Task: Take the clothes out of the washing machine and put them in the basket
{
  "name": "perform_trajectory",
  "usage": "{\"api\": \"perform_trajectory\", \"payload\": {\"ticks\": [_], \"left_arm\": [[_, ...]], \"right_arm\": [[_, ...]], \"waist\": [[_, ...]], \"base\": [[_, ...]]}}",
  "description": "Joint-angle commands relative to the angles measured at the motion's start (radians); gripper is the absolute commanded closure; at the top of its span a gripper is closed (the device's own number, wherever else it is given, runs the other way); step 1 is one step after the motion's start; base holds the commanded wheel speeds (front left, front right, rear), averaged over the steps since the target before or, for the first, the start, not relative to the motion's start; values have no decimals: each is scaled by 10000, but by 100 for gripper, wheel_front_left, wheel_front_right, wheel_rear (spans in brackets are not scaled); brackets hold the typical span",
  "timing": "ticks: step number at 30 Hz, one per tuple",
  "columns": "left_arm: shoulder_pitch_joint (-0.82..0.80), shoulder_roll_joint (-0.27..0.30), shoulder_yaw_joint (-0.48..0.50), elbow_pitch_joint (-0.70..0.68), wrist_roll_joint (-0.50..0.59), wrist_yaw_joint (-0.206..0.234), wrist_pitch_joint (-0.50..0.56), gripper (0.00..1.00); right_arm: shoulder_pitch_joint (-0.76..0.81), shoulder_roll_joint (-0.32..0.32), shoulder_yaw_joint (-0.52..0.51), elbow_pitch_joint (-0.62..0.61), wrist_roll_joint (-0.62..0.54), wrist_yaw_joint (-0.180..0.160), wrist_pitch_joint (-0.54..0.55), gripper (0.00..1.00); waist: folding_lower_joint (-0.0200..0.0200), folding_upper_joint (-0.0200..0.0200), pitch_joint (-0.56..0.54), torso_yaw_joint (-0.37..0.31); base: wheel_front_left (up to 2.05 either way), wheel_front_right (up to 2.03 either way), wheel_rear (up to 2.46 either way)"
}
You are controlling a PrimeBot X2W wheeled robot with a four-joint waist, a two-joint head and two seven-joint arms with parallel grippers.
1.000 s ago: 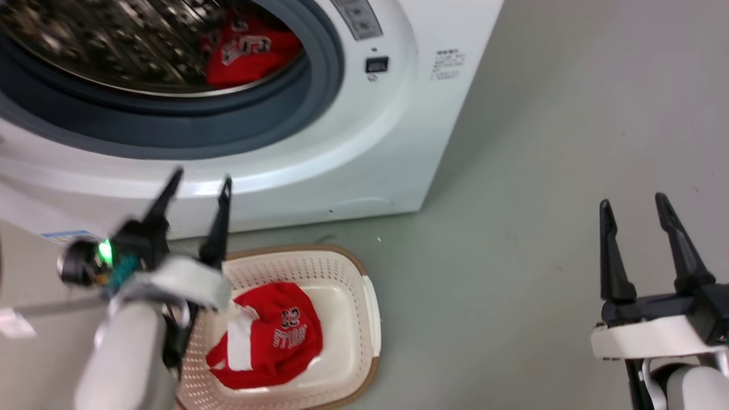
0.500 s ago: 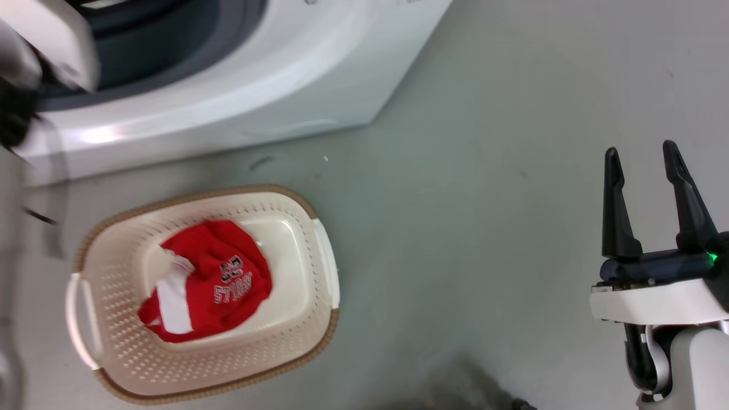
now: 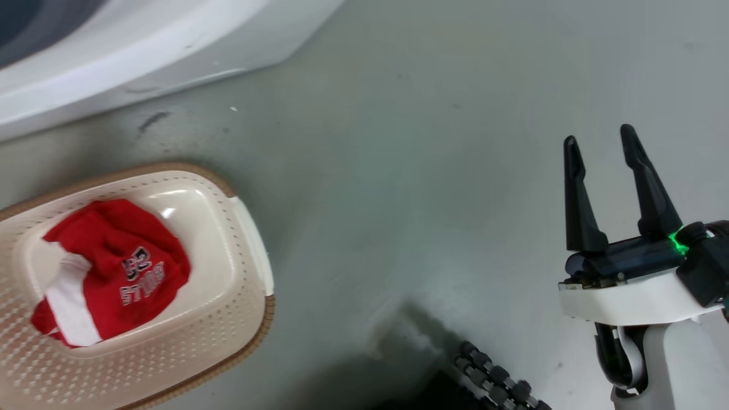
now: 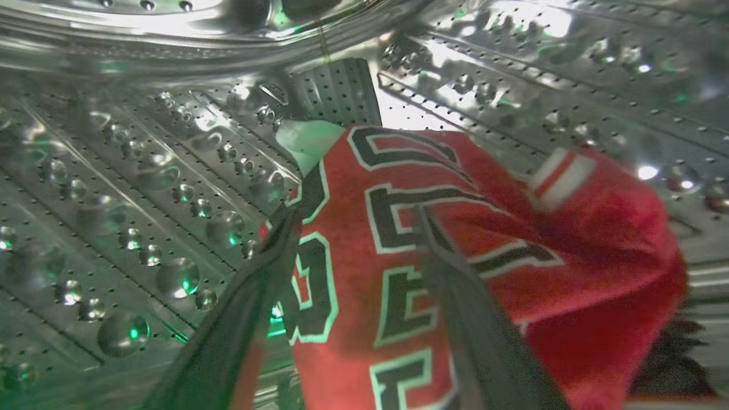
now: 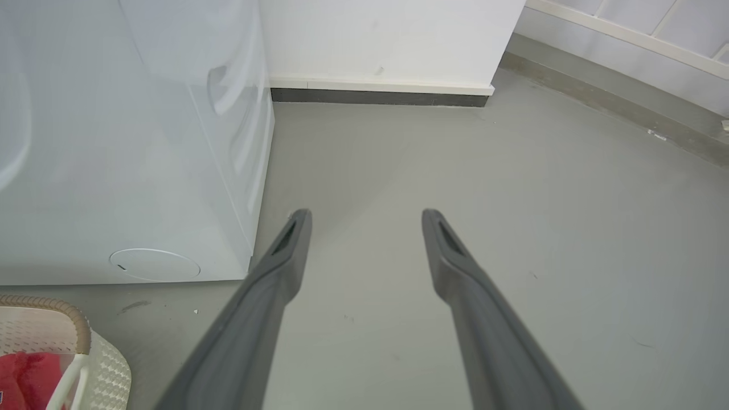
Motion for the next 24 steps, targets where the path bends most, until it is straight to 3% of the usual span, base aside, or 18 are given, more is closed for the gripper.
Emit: {"api": "perform_trajectory", "payload": {"ticks": [1, 13, 14, 15, 24], "left_arm": [[-312, 95, -49, 172, 99, 125, 182, 0], [-297, 446, -195, 1328, 183, 428, 593, 3], [-304, 444, -207, 1378, 154, 407, 586, 87], [-301, 437, -228, 1410, 137, 380, 558, 100], [-231, 187, -245, 1624, -142, 231, -671, 100]], "right_arm": [[83, 29, 117, -117, 74, -14, -24, 0], [214, 26, 379, -248, 402, -14, -24, 0], [195, 24, 381, -254, 419, -14, -24, 0], [170, 24, 377, -259, 432, -14, -24, 0], [-70, 23, 18, -222, 256, -14, -25, 0]], "waist": [[-3, -1, 408, -380], [-3, -1, 827, -596], [-3, -1, 841, -585], [-3, -1, 855, -570], [-3, -1, 643, -90]], "base": [[0, 0, 0], [0, 0, 0], [0, 0, 0], [0, 0, 0], [0, 0, 0]]}}
